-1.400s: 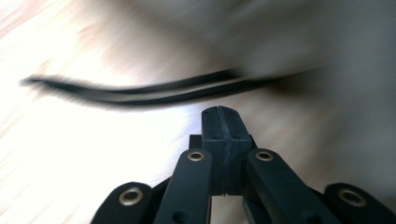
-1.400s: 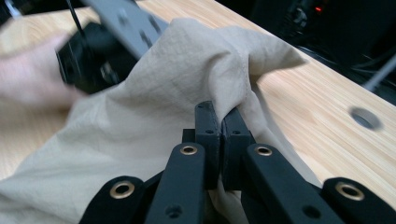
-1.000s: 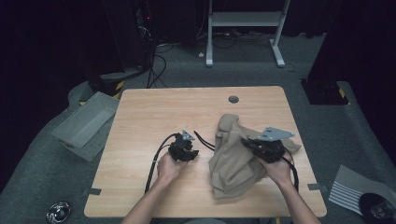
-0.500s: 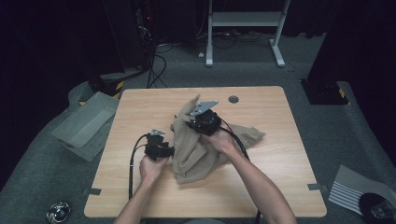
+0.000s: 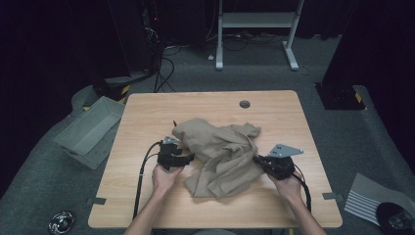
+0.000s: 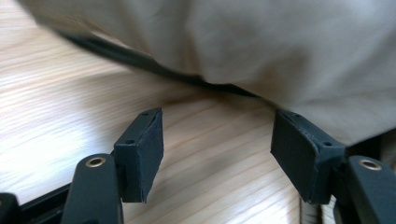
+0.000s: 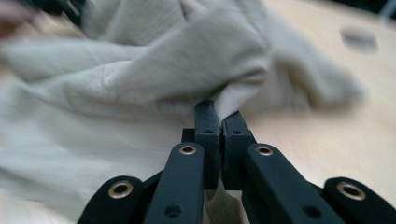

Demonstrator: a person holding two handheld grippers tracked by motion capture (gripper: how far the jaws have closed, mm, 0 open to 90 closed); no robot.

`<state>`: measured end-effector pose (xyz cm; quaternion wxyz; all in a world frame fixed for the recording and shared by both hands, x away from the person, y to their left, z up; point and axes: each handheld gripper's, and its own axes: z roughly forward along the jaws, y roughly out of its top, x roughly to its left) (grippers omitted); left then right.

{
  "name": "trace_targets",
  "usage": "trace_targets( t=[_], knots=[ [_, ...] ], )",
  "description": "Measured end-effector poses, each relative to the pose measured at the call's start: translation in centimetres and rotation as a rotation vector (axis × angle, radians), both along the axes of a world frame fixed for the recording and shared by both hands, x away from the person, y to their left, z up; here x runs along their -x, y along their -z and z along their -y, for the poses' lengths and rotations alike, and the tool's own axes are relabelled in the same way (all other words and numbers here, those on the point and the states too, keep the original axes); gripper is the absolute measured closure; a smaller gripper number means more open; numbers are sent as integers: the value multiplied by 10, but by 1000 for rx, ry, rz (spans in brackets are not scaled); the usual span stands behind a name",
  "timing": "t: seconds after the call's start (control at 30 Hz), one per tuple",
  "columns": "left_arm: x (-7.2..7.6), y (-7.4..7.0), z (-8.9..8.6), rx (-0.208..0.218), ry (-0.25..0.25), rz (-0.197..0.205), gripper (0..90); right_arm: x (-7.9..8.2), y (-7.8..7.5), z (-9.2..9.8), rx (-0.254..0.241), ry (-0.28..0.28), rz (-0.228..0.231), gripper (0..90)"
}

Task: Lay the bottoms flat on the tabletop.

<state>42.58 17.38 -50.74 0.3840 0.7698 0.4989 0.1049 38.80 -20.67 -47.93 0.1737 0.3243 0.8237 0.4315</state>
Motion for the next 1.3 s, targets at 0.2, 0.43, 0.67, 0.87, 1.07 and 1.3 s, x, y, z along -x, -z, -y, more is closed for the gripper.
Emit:
trace_targets(
  t=[0.2, 0.43, 0.67, 0.87, 1.07, 1.3],
  knots=[
    [7, -6, 36, -46, 128, 6, 330, -2, 27, 5, 126, 53, -82, 824],
    [25, 0, 51, -91, 210, -27, 300, -8, 20, -4, 134, 59, -75, 751],
    [29, 5, 65, -175, 218, 18, 330, -12, 25, -10, 144, 65, -74, 827],
    [16, 2, 56, -306, 116, 116, 510, -13, 21, -3, 128, 72, -52, 874],
    [-6, 4, 20, -307, -22, 110, 524, -5, 21, 8, 124, 65, -57, 871],
    [-12, -5, 2, -266, -125, 71, 438, 2, 7, -4, 62, 6, -42, 499]
  ],
)
